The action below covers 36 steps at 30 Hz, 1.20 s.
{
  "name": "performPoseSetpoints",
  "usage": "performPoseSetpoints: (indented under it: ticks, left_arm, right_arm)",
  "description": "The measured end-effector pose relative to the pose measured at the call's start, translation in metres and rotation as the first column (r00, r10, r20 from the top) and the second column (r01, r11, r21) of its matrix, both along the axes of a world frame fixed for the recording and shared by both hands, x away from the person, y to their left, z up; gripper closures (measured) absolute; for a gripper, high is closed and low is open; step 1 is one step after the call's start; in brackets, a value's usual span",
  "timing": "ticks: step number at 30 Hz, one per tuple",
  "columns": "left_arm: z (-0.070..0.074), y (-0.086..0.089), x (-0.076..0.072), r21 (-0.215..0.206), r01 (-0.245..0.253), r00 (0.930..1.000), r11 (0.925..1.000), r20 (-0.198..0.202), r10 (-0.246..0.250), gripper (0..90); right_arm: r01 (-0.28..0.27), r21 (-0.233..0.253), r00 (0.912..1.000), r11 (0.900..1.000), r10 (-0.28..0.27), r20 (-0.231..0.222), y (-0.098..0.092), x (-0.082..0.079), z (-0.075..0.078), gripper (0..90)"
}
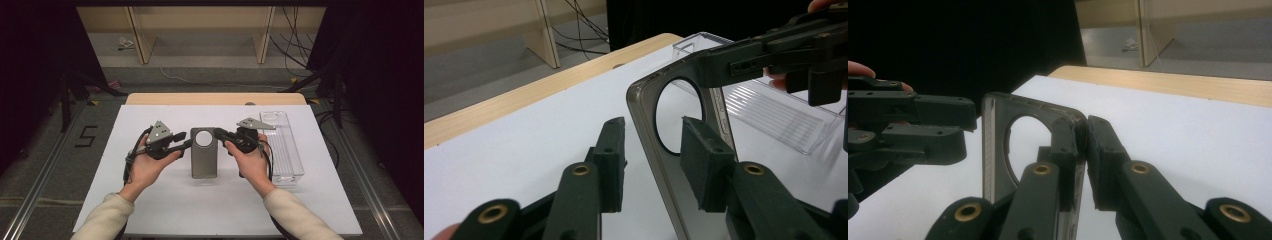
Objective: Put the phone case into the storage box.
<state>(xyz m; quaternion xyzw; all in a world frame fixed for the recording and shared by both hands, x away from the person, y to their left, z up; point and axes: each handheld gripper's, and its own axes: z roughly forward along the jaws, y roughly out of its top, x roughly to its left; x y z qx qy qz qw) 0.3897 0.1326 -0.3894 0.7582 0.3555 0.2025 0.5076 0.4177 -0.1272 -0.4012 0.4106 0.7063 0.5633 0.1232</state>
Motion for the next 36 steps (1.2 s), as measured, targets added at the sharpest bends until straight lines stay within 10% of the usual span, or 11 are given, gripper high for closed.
performPoseSetpoints:
  ticks: [26,36]
  left_arm:
    - [0.001,0.003,0.000,-0.012,-0.022,0.9997,0.9997,0.006,0.022,65.6]
    - [0.004,0.013,0.001,0.023,-0.018,0.9981,0.9996,0.060,0.017,45.4]
  right_arm:
    - [0.008,-0.013,0.9996,1.000,-0.007,0.027,-0.001,-0.001,0.003,83.4]
    - [0.023,-0.027,0.9979,0.999,-0.021,0.061,-0.005,-0.001,0.007,83.4]
